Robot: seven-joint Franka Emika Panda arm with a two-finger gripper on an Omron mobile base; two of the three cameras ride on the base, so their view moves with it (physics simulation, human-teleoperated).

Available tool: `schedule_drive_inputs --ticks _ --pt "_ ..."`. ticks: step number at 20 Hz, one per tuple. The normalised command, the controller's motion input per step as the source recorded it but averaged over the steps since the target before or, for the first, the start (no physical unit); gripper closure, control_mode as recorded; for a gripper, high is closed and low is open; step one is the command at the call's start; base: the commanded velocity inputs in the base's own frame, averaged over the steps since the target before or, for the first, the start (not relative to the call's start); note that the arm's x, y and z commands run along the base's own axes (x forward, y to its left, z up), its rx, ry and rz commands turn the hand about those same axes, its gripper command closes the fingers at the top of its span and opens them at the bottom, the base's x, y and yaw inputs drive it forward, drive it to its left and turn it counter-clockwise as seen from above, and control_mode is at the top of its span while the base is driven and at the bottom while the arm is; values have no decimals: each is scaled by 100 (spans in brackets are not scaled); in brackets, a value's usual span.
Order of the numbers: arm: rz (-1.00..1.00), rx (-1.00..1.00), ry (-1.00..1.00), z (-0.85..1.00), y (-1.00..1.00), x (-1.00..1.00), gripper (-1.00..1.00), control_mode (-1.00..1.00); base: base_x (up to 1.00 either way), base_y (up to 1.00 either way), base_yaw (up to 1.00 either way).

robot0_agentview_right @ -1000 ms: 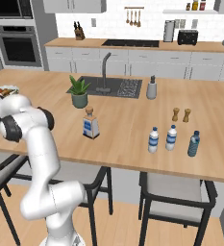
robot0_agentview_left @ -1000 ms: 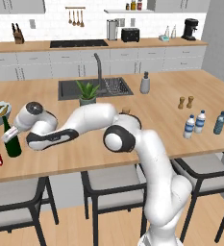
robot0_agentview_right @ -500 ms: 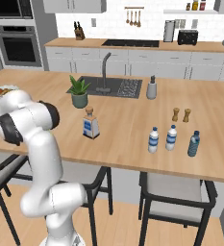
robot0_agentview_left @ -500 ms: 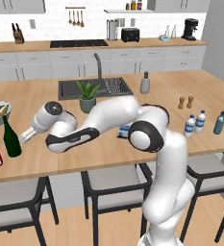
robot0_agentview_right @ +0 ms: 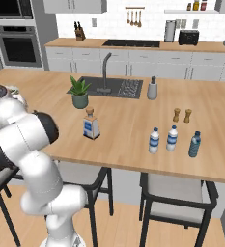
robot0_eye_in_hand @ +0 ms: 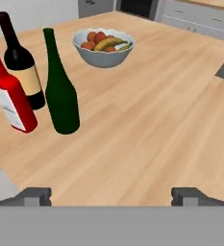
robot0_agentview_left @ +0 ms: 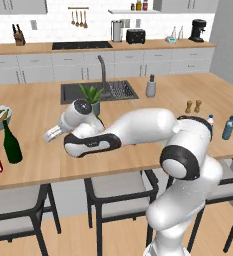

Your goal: Move the plastic bottles in the middle to the plastics group, and the glass bottles in the middle to the glass group.

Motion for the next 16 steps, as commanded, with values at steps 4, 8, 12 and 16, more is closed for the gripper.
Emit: schedule_drive_inputs --ticks 4,8,12,16 --pt "-22 -4 14 84 -97 0 -100 -100 0 0 0" --pt "-30 -11 15 62 -100 0 -100 -100 0 0 0" --pt "-34 -18 12 24 -100 0 -100 -100 0 0 0" --pt "-35 -20 13 -1 -99 -2 -100 -100 0 0 0"
